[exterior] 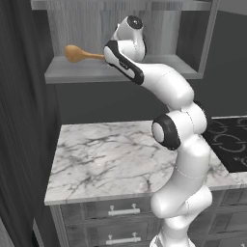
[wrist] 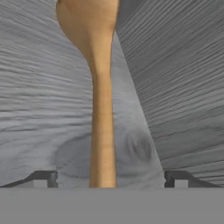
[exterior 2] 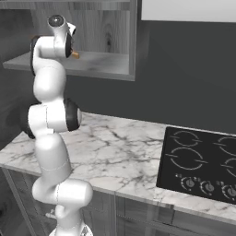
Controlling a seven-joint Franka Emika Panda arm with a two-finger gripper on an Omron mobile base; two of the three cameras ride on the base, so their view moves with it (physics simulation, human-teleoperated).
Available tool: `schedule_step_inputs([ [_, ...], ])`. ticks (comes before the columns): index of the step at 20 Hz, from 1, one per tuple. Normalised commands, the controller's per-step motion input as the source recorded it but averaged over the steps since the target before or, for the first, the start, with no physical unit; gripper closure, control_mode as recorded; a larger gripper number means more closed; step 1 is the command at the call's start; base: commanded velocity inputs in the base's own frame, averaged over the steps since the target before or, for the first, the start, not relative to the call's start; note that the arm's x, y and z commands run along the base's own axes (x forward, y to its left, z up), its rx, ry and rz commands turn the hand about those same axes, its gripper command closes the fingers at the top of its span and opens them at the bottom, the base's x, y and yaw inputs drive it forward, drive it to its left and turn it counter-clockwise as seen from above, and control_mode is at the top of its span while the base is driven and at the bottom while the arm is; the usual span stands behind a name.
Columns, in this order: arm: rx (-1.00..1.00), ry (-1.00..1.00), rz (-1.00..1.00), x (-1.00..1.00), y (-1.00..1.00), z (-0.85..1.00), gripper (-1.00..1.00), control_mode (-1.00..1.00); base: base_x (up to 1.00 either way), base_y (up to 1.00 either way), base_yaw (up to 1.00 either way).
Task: Organize the utensils by type. Pick up the wooden spoons from the counter and place them in the open cabinet. Then pick up the metallic utensils from the counter and place them in the open drawer.
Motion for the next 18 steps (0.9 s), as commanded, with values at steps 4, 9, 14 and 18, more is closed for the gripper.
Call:
schedule_step_inputs([
  [4,0.0,-0.12,0.0,-0.75,0.0,0.0,-1.0,-1.0,0.0,0.0,0.0],
  [9,0.0,-0.07,0.0,-0.99,-0.04,-0.23,-1.0,-1.0,0.0,0.0,0.0],
  [14,0.03,-0.06,0.0,-1.0,-0.16,-0.04,-1.0,-1.0,0.0,0.0,0.0],
  [18,0.13,-0.01,-0.1,-1.0,-0.29,0.21,-1.0,-1.0,0.0,0.0,0.0],
])
